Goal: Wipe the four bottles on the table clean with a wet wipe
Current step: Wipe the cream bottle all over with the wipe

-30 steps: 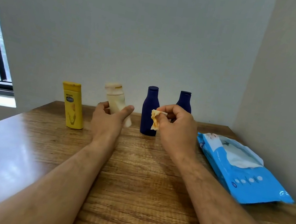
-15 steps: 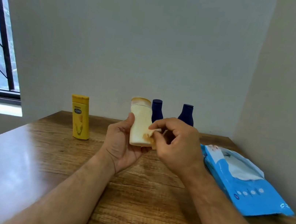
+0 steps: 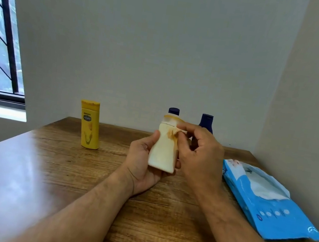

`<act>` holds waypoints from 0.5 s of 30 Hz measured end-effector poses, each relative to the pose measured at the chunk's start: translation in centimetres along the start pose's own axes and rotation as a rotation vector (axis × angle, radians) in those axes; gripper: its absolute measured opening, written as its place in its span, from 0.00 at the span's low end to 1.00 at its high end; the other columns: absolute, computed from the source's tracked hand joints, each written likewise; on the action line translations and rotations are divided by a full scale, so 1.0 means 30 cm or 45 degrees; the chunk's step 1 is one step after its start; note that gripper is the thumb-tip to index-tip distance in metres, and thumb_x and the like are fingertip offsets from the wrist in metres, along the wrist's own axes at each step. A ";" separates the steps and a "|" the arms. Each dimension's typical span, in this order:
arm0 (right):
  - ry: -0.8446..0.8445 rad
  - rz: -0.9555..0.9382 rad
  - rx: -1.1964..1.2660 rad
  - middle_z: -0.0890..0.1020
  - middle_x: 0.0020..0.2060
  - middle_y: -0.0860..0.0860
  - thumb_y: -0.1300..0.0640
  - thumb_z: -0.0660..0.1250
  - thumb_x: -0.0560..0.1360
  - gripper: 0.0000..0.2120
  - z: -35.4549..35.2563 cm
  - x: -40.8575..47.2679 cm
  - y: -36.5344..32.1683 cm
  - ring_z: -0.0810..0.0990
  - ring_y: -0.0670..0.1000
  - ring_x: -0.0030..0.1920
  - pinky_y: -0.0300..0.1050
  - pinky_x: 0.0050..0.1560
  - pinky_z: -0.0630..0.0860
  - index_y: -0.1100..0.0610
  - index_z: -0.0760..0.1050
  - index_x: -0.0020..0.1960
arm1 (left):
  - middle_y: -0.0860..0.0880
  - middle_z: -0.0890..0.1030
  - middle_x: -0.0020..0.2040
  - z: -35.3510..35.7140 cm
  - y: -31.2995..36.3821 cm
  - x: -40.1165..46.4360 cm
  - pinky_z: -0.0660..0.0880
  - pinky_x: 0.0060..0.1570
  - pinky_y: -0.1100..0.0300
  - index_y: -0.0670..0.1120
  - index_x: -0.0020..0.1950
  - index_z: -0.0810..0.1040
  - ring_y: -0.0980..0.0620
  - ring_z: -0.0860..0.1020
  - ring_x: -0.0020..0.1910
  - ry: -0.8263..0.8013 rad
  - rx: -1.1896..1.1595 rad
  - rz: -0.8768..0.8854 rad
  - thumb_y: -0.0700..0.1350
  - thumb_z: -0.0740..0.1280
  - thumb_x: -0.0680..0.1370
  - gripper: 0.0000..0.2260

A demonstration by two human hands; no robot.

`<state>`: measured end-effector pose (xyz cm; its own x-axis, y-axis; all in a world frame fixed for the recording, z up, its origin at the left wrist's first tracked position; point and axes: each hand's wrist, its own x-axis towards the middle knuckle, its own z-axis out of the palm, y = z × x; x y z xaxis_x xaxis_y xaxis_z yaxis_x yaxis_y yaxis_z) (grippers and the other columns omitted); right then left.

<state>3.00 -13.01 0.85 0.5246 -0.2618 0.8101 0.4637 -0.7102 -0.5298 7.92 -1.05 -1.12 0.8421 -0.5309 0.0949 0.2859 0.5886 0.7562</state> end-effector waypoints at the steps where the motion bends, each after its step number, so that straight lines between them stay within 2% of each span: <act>1: -0.011 -0.011 -0.014 0.80 0.49 0.43 0.52 0.68 0.77 0.10 -0.003 0.000 0.002 0.77 0.39 0.44 0.28 0.39 0.74 0.49 0.79 0.58 | 0.38 0.84 0.51 0.001 0.001 -0.002 0.74 0.54 0.46 0.41 0.58 0.81 0.42 0.81 0.48 0.011 0.014 0.012 0.53 0.60 0.81 0.19; 4: -0.089 -0.038 -0.063 0.78 0.48 0.42 0.53 0.70 0.76 0.11 -0.005 -0.005 0.009 0.77 0.37 0.45 0.26 0.41 0.75 0.50 0.81 0.58 | 0.39 0.84 0.51 -0.002 0.004 -0.003 0.71 0.62 0.42 0.41 0.60 0.81 0.41 0.81 0.50 0.057 0.056 0.038 0.53 0.60 0.81 0.19; 10: -0.509 -0.148 -0.092 0.77 0.47 0.41 0.59 0.71 0.74 0.09 0.002 -0.028 -0.017 0.75 0.36 0.44 0.25 0.45 0.71 0.49 0.83 0.53 | 0.37 0.80 0.59 -0.023 0.026 0.007 0.68 0.71 0.44 0.38 0.66 0.77 0.40 0.78 0.59 0.137 -0.071 0.119 0.54 0.59 0.82 0.23; 12: -0.523 -0.150 -0.087 0.77 0.47 0.42 0.60 0.70 0.74 0.10 0.008 -0.028 -0.023 0.75 0.36 0.43 0.24 0.46 0.70 0.49 0.84 0.52 | 0.38 0.80 0.59 -0.030 0.027 0.015 0.68 0.71 0.44 0.38 0.67 0.77 0.40 0.78 0.58 0.134 -0.092 0.126 0.55 0.59 0.82 0.24; 15: -0.528 -0.160 -0.084 0.77 0.47 0.42 0.60 0.71 0.73 0.09 0.004 -0.026 -0.015 0.75 0.37 0.44 0.24 0.45 0.71 0.48 0.84 0.51 | 0.38 0.81 0.56 -0.030 0.024 0.019 0.72 0.65 0.47 0.39 0.67 0.77 0.42 0.81 0.53 0.111 -0.093 0.114 0.55 0.59 0.82 0.23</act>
<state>2.47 -12.40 0.44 0.7157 0.1042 0.6906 0.5025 -0.7636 -0.4055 9.02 -0.38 -1.12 0.9013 -0.4213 0.1011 0.2375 0.6756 0.6979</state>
